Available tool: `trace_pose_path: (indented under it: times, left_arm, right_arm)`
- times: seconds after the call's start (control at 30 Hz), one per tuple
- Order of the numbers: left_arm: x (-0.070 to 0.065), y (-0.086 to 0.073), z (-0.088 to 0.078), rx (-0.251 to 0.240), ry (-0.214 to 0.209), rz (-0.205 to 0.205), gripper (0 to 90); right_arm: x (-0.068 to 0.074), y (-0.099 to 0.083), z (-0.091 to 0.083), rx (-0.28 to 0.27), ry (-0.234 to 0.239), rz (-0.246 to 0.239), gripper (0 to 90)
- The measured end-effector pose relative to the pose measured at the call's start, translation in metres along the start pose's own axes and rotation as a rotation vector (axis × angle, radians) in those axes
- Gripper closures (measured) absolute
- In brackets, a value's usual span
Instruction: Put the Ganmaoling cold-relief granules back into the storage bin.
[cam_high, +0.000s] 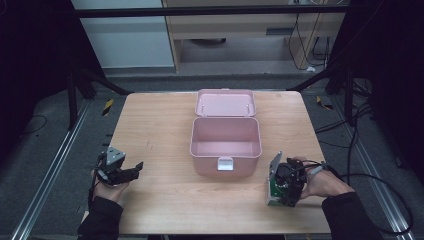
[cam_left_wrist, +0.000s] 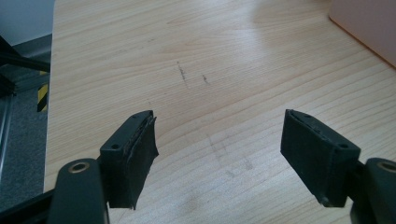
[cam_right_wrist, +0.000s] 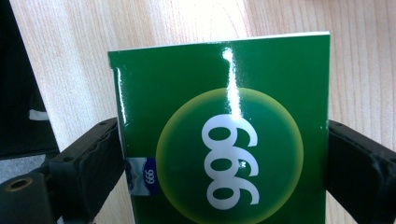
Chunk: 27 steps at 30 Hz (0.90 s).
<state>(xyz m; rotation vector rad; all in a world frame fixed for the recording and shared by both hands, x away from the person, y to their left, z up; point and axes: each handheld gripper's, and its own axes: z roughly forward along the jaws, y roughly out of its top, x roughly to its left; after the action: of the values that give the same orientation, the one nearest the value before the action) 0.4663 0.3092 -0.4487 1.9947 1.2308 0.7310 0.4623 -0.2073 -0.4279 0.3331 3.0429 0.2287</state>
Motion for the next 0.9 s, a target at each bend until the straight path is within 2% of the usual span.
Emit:
trace_pose_path:
  times: [0.23, 0.37, 0.63, 0.9]
  left_arm:
    - [-0.0001, -0.0001, 0.0004, 0.003, 0.001, 0.002, 26.1]
    - [-0.0002, -0.0001, 0.0005, 0.006, 0.002, 0.005, 26.3]
    - [-0.0002, -0.0001, 0.0003, 0.006, 0.003, 0.007, 26.6]
    - [-0.0005, -0.0001, 0.0005, 0.008, 0.002, 0.010, 27.2]
  right_arm:
    - [0.0002, 0.0008, 0.0033, 0.026, -0.007, 0.000, 12.0]
    - [-0.0003, 0.0009, 0.0042, 0.023, -0.011, -0.021, 12.5]
    - [0.0011, 0.0004, 0.0023, 0.023, -0.013, -0.005, 15.9]
    - [0.0025, -0.0019, -0.0019, 0.031, 0.006, 0.006, 16.7]
